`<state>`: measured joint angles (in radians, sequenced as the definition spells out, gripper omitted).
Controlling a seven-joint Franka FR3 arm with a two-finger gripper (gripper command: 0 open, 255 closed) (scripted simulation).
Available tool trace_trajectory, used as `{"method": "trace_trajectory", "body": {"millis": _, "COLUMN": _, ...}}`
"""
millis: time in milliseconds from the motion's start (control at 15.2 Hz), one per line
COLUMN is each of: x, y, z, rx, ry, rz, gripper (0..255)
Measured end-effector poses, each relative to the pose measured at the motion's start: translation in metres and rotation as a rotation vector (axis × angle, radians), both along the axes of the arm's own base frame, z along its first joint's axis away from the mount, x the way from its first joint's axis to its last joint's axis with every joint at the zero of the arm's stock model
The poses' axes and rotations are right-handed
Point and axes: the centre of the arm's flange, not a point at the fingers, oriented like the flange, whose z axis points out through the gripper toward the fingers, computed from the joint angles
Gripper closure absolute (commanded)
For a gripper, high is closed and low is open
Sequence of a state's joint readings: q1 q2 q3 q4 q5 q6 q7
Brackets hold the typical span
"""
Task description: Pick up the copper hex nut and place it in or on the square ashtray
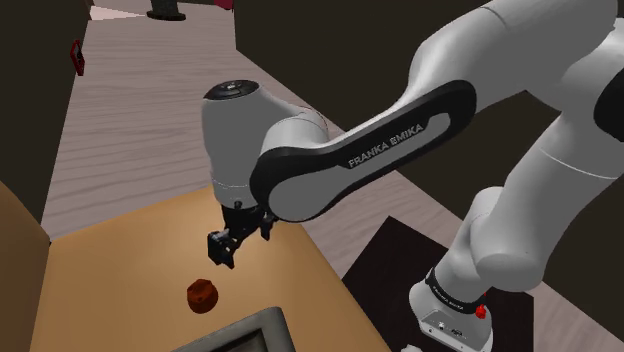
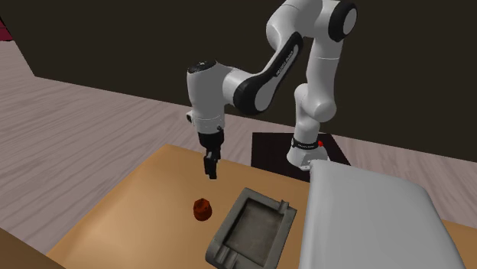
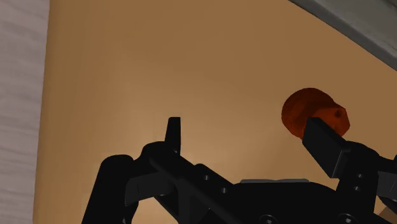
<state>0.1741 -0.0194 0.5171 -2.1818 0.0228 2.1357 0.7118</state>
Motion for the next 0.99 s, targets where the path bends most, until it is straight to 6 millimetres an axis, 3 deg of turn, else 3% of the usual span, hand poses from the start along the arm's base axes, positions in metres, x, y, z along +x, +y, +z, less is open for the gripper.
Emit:
{"method": "trace_trajectory", "body": {"millis": 528, "x": 0.028, "y": 0.089, "z": -0.037, "rx": 0.006, "ry": -0.025, "rz": 0.020, "gripper": 0}}
{"method": "trace_trajectory", "body": {"millis": 990, "x": 0.029, "y": 0.095, "z": -0.072, "rx": 0.005, "ry": -0.027, "rz": 0.021, "gripper": 0}}
